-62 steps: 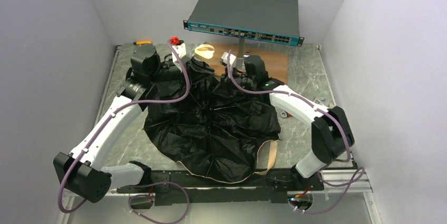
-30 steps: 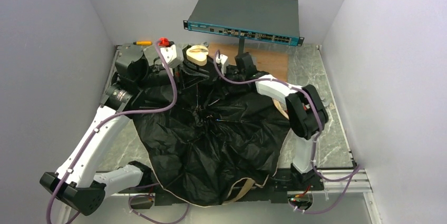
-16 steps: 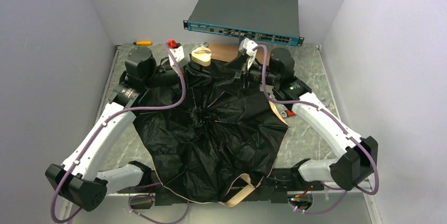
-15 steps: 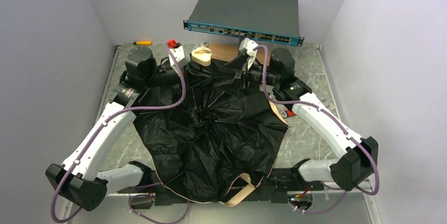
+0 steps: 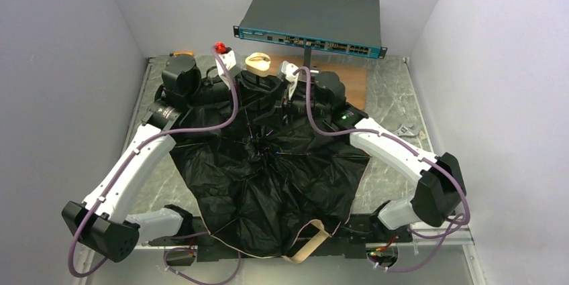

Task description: Open the umbrella

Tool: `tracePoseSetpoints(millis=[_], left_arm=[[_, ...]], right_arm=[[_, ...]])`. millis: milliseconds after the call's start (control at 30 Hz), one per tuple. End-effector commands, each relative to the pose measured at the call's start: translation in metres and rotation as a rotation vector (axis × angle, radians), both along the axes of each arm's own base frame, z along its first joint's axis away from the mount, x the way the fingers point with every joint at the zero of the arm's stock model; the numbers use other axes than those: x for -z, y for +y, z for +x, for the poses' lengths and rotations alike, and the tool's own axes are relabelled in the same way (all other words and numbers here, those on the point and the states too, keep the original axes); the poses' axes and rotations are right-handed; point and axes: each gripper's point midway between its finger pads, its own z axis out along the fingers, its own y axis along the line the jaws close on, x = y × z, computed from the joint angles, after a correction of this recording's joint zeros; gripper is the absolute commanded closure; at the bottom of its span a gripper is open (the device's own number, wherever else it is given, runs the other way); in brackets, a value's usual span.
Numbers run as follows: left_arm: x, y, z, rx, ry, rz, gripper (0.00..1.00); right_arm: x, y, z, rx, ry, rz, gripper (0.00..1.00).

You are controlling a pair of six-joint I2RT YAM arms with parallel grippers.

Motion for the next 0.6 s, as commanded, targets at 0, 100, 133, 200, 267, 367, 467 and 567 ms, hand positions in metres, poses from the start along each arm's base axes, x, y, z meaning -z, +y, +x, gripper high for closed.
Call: tracePoseSetpoints(millis=[0,100,133,200,267,367,467,567], left_arm=[[-0.051,0.002,-0.002,-0.007,-0.119,-0.079,1.0],[-0.057,0.004,-0.004,-0.015,-0.122,-0.082,1.0],[-0.059,0.005,-0.006,-0.015,-0.121,-0.081,1.0],[-0.063,0.007,-0.01,-0.018,-0.123,-0.075,0.93],[-0.069,0.013,-0.013,-0.05,-0.132,-0.073,0.61],[-0.072,0.034,-0.016,-0.149,-0.123,-0.085,0.24],[-0.059,0.062,-0.022,-0.255,-0.086,-0.112,0.13],[-0.023,0.083,-0.023,-0.348,-0.105,-0.049,0.07]], right_arm=[[-0.029,0.016,0.004,0.014,-0.057,0.081,0.41],[-0.025,0.017,0.015,0.064,-0.038,0.07,0.71],[-0.025,0.017,0.017,0.074,-0.041,0.066,0.8],[-0.027,0.017,0.021,0.084,-0.06,0.059,1.0],[-0.031,0.017,0.022,0.09,-0.07,0.068,1.0],[-0.044,0.015,0.027,0.124,-0.065,0.11,1.0],[-0.056,0.014,0.033,0.163,-0.056,0.155,1.0],[-0.068,0.013,0.038,0.192,-0.04,0.201,1.0]])
